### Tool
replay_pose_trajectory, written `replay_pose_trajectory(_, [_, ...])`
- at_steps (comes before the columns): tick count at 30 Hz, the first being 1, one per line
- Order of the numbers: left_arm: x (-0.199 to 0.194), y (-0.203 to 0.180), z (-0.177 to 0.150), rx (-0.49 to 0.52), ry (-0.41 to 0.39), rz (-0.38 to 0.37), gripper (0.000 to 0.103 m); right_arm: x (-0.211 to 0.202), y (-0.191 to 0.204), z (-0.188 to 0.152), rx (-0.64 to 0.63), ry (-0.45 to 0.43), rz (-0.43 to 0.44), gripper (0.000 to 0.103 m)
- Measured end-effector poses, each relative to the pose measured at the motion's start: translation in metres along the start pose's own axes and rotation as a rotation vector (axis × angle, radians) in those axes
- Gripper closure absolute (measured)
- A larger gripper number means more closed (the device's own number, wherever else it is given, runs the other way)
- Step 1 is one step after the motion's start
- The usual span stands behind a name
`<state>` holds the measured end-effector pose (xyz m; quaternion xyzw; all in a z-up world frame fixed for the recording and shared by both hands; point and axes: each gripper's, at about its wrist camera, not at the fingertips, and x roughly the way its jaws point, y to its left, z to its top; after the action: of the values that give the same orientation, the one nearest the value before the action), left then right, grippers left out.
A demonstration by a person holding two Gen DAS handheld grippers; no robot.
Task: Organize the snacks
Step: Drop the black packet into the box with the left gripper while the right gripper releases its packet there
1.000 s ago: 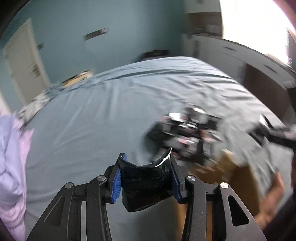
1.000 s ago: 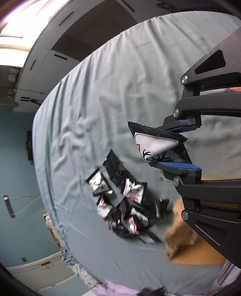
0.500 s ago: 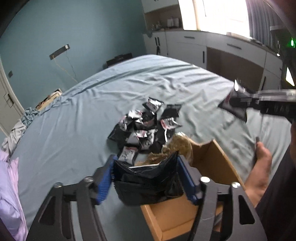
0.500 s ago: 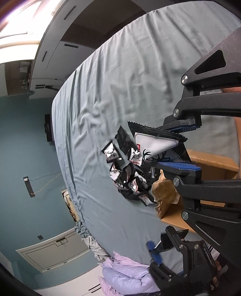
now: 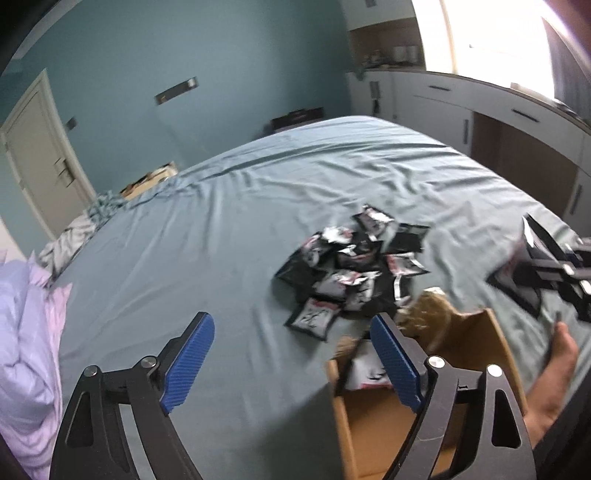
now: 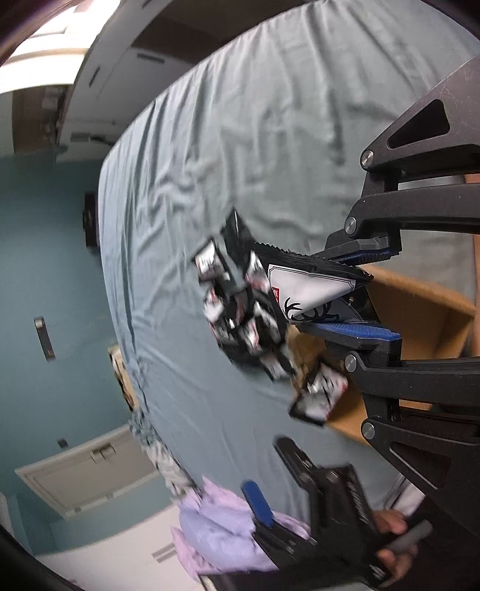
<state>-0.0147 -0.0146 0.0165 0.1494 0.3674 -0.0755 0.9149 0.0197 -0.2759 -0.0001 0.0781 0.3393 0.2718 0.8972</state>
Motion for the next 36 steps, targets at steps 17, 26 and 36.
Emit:
replay_pose_trajectory(17, [0.026, 0.034, -0.006, -0.169, 0.123, 0.016, 0.012, 0.028, 0.014, 0.003, -0.088, 0.12, 0.209, 0.076])
replay_pose_trajectory(26, [0.028, 0.03, -0.005, -0.153, 0.126, 0.017, 0.01, 0.043, -0.013, 0.005, 0.121, 0.161, 0.241, 0.029])
replay_pose_trajectory(36, [0.029, 0.032, -0.005, -0.151, 0.131, 0.022, 0.009, 0.012, -0.006, 0.002, 0.023, -0.027, 0.05, 0.029])
